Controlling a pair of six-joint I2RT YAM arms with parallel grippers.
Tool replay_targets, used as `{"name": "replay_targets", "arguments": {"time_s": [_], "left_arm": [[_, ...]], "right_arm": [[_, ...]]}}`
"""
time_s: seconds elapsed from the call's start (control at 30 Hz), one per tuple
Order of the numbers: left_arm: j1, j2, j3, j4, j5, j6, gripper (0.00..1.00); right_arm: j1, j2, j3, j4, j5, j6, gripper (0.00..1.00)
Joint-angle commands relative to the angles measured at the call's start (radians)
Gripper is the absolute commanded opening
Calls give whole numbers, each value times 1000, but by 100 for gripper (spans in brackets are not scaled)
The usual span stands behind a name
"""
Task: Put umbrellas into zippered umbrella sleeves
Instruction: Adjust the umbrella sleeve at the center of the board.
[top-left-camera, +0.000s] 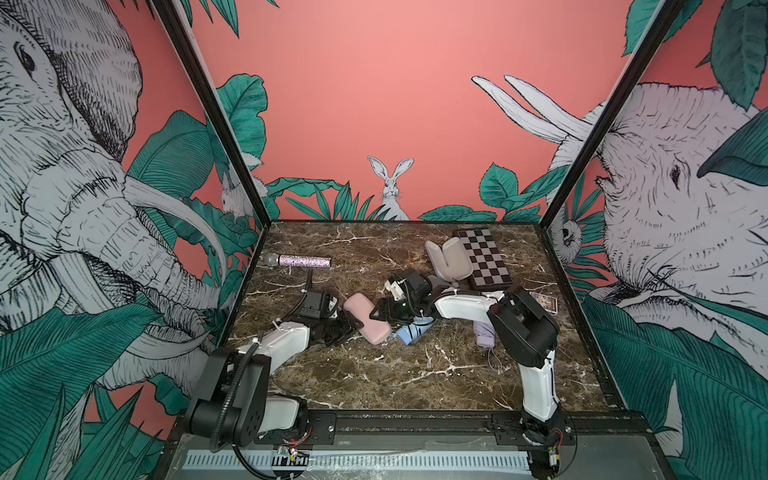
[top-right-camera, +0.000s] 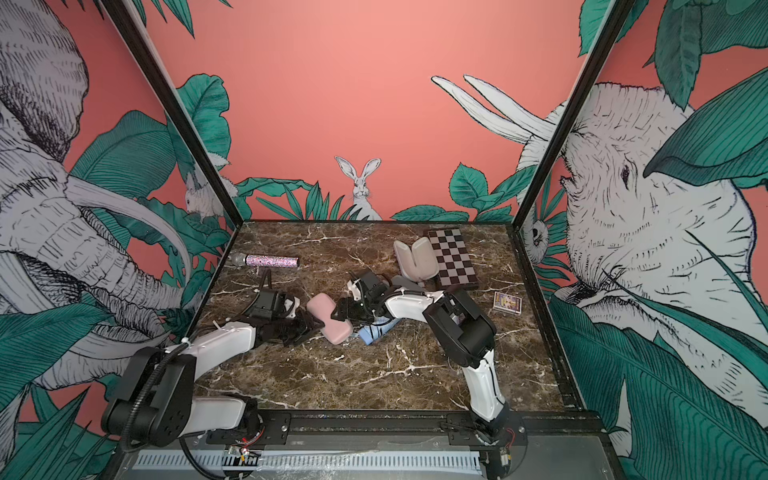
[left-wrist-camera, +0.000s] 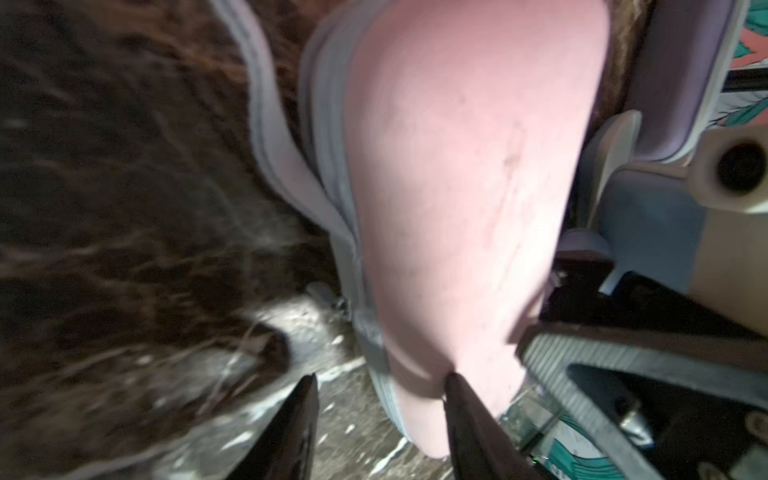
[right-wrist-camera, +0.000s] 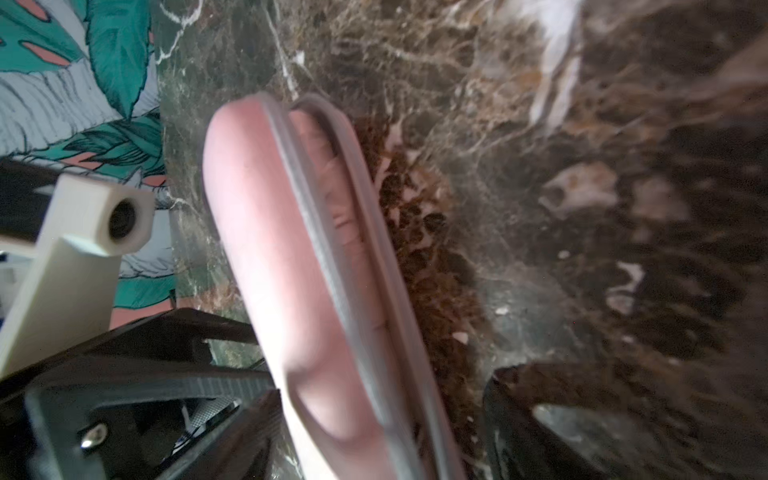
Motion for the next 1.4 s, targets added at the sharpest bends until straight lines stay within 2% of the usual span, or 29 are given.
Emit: {"name": "replay_targets", "arguments": {"time_s": [0.0,0.17,0.3,0.37,0.43,0.53,0.63,0.73,0.83,0.9,0.97,1.03,1.13,1.27,1.37], "left_arm": [[-11,13,8,143,-2,-69,42],[-11,47,12,178,28,-89,36],[-11,40,-15,160,28,-82,34],[-10,27,-32,142,35,-78,34],[-11,-15,-9,16,26,-19,35],[-2,-116,114,-318,-126,138,42],[47,-165,236,-487,-200,219,45],[57,-147,355,-529,-241,282,45],[62,-52,438,-485,-227,307,46],[63,18,472,-407,-196,293,47],[63,84,508,-323,-129,262,48],[63,150,560,-292,-96,244,48],[63,240,579,-231,-84,227,48],[47,342,558,-104,-5,161,48],[17,376,560,-135,-33,179,48]], "right_arm": [[16,14,-13,20,-97,6,80],[7,42,-12,32,-118,-13,77],[-13,65,-15,84,-137,8,67],[-19,75,7,48,-138,-24,65],[-28,94,98,-141,-121,-144,65],[-41,140,235,-442,-46,-336,64],[-38,183,351,-651,52,-481,63],[-19,222,471,-801,132,-636,65],[15,277,626,-932,263,-783,74],[32,322,722,-982,306,-831,77],[36,363,803,-1014,319,-839,77],[36,364,818,-997,320,-821,77],[34,302,732,-875,303,-746,79],[33,220,622,-710,226,-605,80],[33,205,595,-675,218,-516,80]]}}
